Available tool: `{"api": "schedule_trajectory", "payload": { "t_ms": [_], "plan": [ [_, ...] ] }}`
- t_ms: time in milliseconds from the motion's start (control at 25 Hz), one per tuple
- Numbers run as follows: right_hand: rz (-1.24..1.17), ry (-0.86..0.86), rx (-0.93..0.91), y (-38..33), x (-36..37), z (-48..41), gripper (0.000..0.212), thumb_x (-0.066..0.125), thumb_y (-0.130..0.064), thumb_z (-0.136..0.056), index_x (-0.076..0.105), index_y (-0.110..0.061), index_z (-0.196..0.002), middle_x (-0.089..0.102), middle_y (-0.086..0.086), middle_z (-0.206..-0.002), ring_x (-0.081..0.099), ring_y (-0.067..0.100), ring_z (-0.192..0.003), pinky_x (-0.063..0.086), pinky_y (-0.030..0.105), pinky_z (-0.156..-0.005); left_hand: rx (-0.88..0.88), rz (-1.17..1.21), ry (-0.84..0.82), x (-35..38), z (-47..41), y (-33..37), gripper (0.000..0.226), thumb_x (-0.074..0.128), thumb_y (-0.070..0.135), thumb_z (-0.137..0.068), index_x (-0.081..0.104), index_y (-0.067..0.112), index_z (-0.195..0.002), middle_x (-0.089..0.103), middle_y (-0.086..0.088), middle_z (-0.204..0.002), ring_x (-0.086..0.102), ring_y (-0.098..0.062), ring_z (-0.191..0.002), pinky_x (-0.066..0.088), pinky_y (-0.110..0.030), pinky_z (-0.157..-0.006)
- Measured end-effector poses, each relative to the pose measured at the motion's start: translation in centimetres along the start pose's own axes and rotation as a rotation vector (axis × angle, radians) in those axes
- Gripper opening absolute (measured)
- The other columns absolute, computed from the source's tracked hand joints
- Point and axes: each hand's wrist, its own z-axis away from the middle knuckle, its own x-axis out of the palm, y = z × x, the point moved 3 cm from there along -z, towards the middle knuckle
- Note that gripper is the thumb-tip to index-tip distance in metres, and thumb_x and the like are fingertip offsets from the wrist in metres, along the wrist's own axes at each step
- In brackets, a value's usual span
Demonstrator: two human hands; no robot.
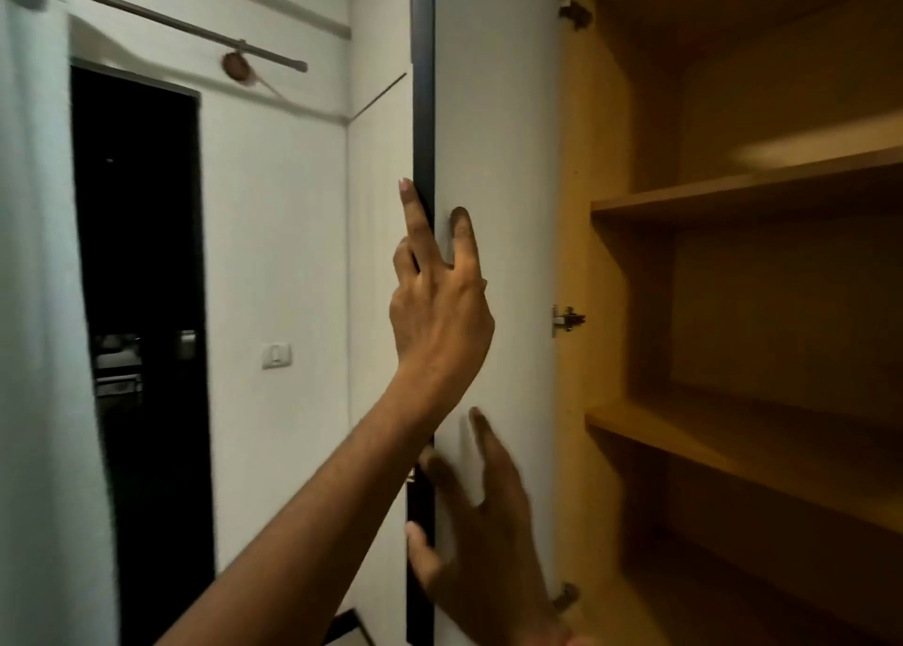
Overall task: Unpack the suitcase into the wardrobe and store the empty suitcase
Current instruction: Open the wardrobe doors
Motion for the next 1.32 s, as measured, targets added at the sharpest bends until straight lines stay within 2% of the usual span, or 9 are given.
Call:
{"api": "schedule_trajectory", "payload": {
  "t_ms": [120, 280, 400, 520, 600, 760, 920, 1160, 1320],
  "plan": [
    [0.152, -0.046, 0.015, 0.4, 4.0, -3.6, 0.115, 0.050, -0.085, -0.059, 0.004, -0.036, -0.152, 0.007, 0.015, -0.159, 0.022, 0.041, -0.141, 0.026, 0.068, -0.096, 0.013, -0.067, -0.006, 1.2, -0.8, -4.1, 0.071, 0.066, 0.035, -0.085, 0.032, 0.016, -0.144, -0.009, -0.025, -0.156, 0.041, -0.040, -0.125, 0.053, -0.034, -0.075],
    [0.153, -0.097, 0.100, 0.3, 7.8, -8.1, 0.128, 0.045, -0.092, -0.054, -0.032, -0.039, -0.141, -0.040, 0.006, -0.150, -0.022, 0.039, -0.141, 0.004, 0.074, -0.104, 0.045, -0.160, -0.006, 4.0, -1.5, -8.7, 0.068, 0.062, 0.047, -0.084, 0.040, 0.016, -0.140, 0.000, -0.031, -0.155, 0.044, -0.044, -0.124, 0.055, -0.037, -0.075],
    [0.192, -0.140, 0.127, -1.0, 11.2, -9.9, 0.124, 0.044, -0.091, -0.051, -0.001, -0.034, -0.152, -0.007, 0.014, -0.160, 0.004, 0.048, -0.142, 0.018, 0.079, -0.095, 0.066, -0.174, -0.002, 6.1, -1.8, -12.4, 0.065, 0.058, 0.050, -0.086, 0.041, 0.018, -0.139, 0.003, -0.030, -0.155, 0.054, -0.040, -0.107, 0.054, -0.034, -0.064],
    [0.205, -0.186, 0.162, -1.2, 14.2, -11.5, 0.122, 0.050, -0.088, -0.046, 0.021, -0.032, -0.151, 0.014, 0.020, -0.157, 0.016, 0.046, -0.139, 0.026, 0.076, -0.091, 0.005, -0.048, -0.037, 8.4, -2.1, -16.4, 0.062, 0.052, 0.048, -0.091, 0.033, 0.022, -0.144, 0.006, -0.021, -0.155, 0.055, -0.038, -0.108, 0.054, -0.035, -0.072],
    [0.145, -0.198, 0.173, -0.5, 15.8, -12.4, 0.119, 0.043, -0.093, -0.050, 0.009, -0.039, -0.151, 0.002, 0.018, -0.159, 0.005, 0.047, -0.141, 0.016, 0.077, -0.094, -0.034, 0.039, -0.064, 9.9, -1.9, -18.4, 0.061, 0.047, 0.046, -0.095, 0.025, 0.024, -0.147, 0.013, -0.017, -0.148, 0.058, -0.035, -0.103, 0.052, -0.032, -0.075],
    [0.161, -0.234, 0.127, 2.7, 18.8, -15.0, 0.111, 0.039, -0.092, -0.061, -0.042, -0.053, -0.126, -0.053, 0.003, -0.139, -0.041, 0.042, -0.131, -0.011, 0.076, -0.099, -0.093, 0.107, -0.054, 13.6, -2.4, -21.2, 0.058, 0.043, 0.044, -0.096, 0.022, 0.025, -0.147, 0.024, -0.016, -0.138, 0.054, -0.036, -0.106, 0.056, -0.038, -0.074],
    [0.358, -0.245, 0.036, 5.8, 20.0, -17.0, 0.115, 0.059, -0.079, -0.063, -0.027, -0.055, -0.136, -0.041, 0.001, -0.149, -0.030, 0.047, -0.136, -0.004, 0.082, -0.095, -0.099, 0.115, -0.005, 16.8, -2.9, -23.3, 0.057, 0.045, 0.043, -0.095, 0.027, 0.023, -0.145, 0.031, -0.020, -0.136, 0.053, -0.036, -0.109, 0.053, -0.038, -0.077],
    [0.342, -0.320, -0.015, 9.0, 22.1, -18.5, 0.106, 0.043, -0.089, -0.064, -0.032, -0.057, -0.131, -0.051, -0.004, -0.141, -0.050, 0.037, -0.125, -0.010, 0.080, -0.096, -0.059, -0.142, 0.048, 18.9, -3.5, -24.6, 0.057, 0.040, 0.048, -0.095, 0.037, 0.018, -0.143, 0.025, -0.027, -0.150, 0.044, -0.037, -0.114, 0.044, -0.043, -0.083],
    [0.474, -0.238, -0.028, 9.6, 22.7, -18.4, 0.107, 0.022, -0.098, -0.061, 0.009, -0.041, -0.150, 0.003, 0.013, -0.160, 0.001, 0.048, -0.140, 0.020, 0.081, -0.085, 0.158, -0.297, 0.069, 19.9, -2.7, -23.9, 0.060, 0.034, 0.050, -0.096, 0.032, 0.019, -0.147, 0.009, -0.020, -0.157, 0.014, -0.038, -0.144, 0.020, -0.048, -0.110]
  ]
}}
